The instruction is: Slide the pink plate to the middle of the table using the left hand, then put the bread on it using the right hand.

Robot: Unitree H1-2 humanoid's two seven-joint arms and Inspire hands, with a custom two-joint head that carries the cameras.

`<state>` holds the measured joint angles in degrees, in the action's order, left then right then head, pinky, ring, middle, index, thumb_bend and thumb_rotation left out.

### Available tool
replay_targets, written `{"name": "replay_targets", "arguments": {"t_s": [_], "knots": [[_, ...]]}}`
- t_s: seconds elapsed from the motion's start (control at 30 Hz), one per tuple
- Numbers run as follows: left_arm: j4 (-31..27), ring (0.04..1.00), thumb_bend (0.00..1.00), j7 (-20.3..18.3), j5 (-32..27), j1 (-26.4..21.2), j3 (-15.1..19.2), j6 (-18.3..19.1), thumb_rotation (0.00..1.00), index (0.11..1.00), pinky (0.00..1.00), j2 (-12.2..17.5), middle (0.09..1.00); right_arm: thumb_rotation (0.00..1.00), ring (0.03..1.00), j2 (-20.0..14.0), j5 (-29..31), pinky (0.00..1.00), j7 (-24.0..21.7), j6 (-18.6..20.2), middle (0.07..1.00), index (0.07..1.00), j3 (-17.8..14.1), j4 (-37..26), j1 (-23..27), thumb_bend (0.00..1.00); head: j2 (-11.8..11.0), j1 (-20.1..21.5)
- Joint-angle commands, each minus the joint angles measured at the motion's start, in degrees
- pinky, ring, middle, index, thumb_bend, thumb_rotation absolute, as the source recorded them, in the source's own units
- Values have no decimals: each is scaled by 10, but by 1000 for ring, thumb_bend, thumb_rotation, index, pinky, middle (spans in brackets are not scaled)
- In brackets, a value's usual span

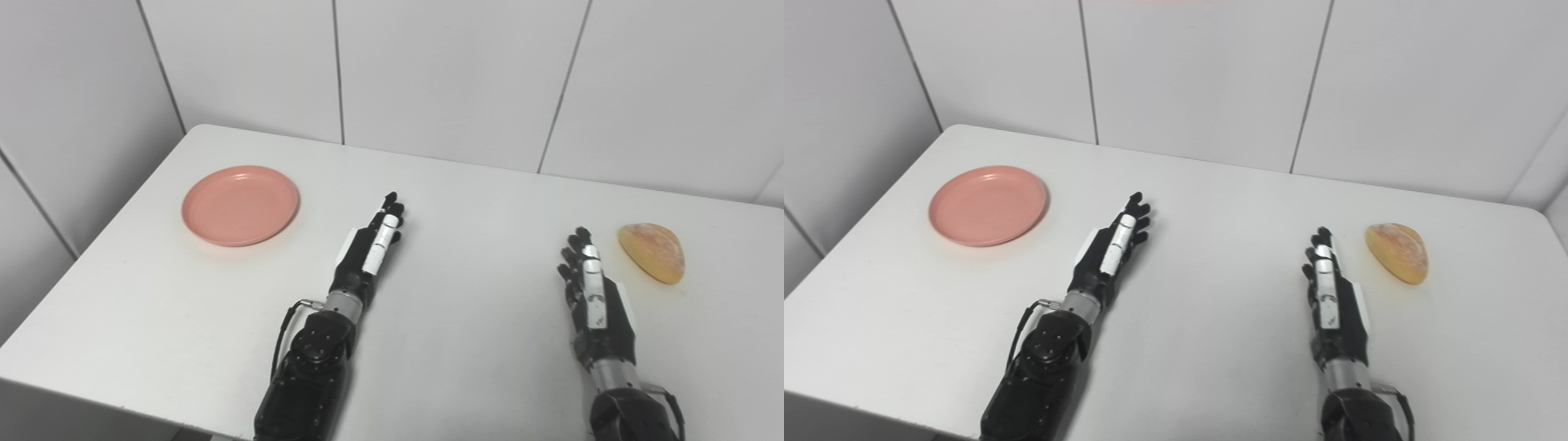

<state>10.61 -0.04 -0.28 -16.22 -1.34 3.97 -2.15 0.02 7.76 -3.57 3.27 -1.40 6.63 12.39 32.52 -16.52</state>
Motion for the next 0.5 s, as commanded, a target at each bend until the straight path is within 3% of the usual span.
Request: {"name": "replay_targets", "arguments": {"t_s": [0.0,0.17,0.37,0.47], "knots": [[-9,997,652,-1,-24,-38,13,-40,1000,992,998,-10,993,950,1000,-6,17,1000,-14,-34,1000,1000,-9,-3,17,657,-4,-8],[-14,989,703,16,-30,-57,38,-41,1000,975,994,-10,978,932,1000,-19,25,1000,-27,-28,1000,1000,-15,5,18,722,-13,-23],[-24,961,721,35,-45,-78,76,-34,1000,945,972,-3,948,940,1000,-27,24,1000,-32,-33,1000,1000,-16,10,17,725,-21,-32],[-18,899,716,58,-39,-87,95,-61,1000,883,911,-3,885,923,1000,-27,29,1000,-36,-40,1000,1000,-19,16,19,731,-24,-36]]}}
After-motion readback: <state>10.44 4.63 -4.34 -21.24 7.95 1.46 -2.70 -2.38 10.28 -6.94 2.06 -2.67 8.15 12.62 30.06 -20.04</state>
